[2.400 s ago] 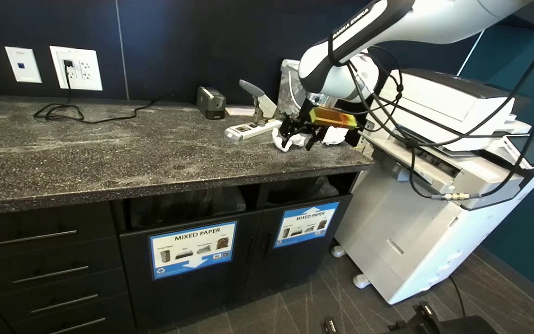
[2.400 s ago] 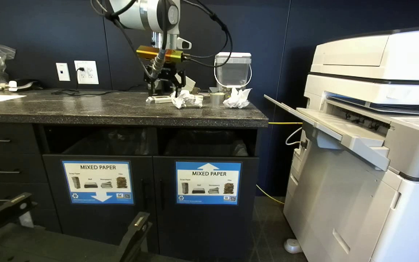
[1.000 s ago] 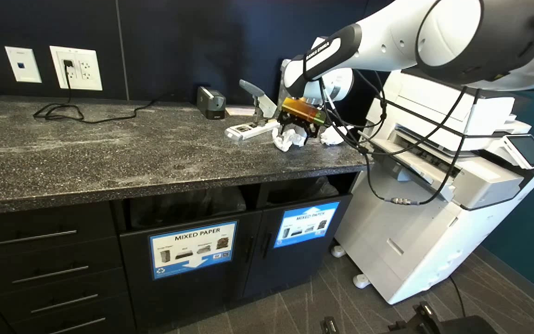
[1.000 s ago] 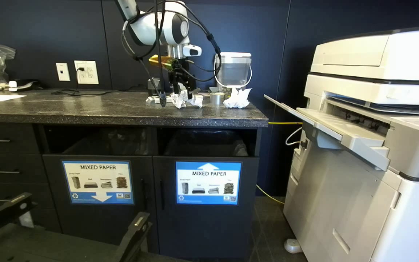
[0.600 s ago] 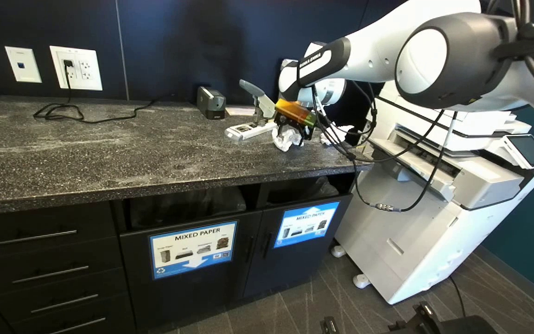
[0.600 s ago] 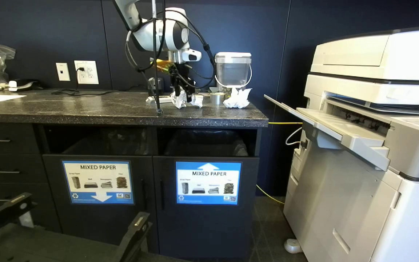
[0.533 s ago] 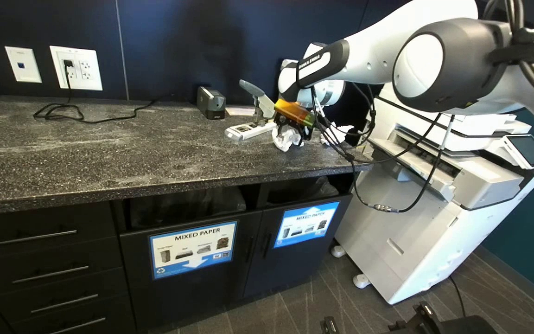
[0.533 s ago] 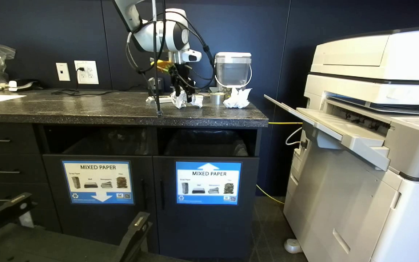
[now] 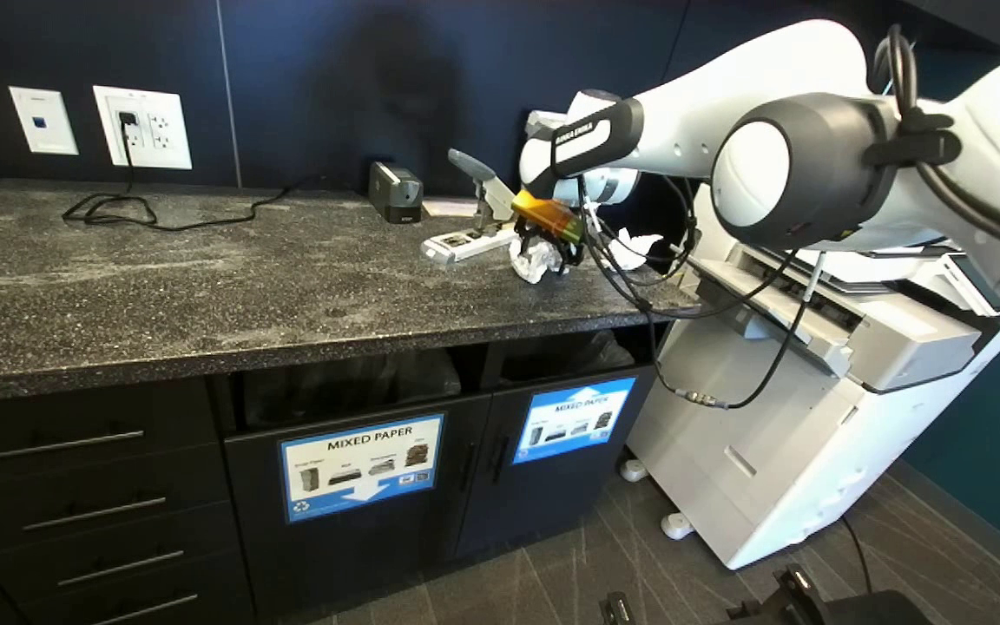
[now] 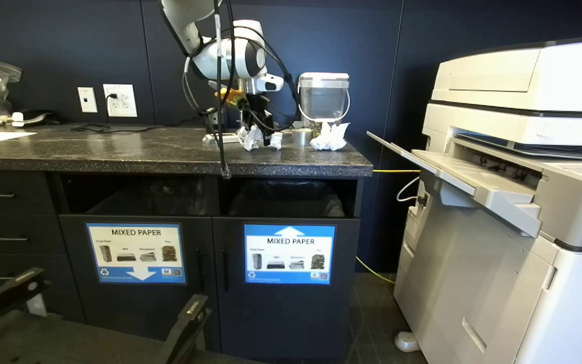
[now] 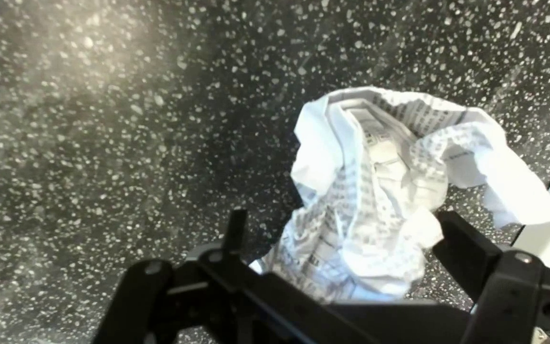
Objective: Put the papers in the bin to the right
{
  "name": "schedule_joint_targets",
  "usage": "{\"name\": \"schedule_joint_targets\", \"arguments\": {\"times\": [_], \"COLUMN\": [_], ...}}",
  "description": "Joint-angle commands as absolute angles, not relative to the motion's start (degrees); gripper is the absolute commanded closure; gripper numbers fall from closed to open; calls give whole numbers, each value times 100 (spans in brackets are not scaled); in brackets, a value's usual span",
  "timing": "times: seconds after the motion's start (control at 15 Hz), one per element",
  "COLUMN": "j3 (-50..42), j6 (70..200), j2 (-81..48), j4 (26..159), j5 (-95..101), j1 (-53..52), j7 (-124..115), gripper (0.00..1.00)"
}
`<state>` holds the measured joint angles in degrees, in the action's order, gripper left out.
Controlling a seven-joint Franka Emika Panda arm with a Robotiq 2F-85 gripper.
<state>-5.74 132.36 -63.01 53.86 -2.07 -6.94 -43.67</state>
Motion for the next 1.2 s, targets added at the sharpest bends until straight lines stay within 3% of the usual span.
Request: {"name": "schedule_joint_targets", "arguments": {"times": [0.0, 0.53, 0.6, 0.67, 1.13], "j3": [-660, -643, -635, -635, -623], "j6": [12906, 12602, 12570, 12542, 12425], "j2": [-6654, -6824, -6831, -6840, -6870], "j4": [4706, 4287, 4266, 4245, 4130], "j5": [-171, -140, -134, -129, -87], "j1": [-685, -667, -664, -667, -655], "j7": [-4484, -4420, -4390, -4395, -4330], "gripper": [0, 0, 16, 26, 80]}}
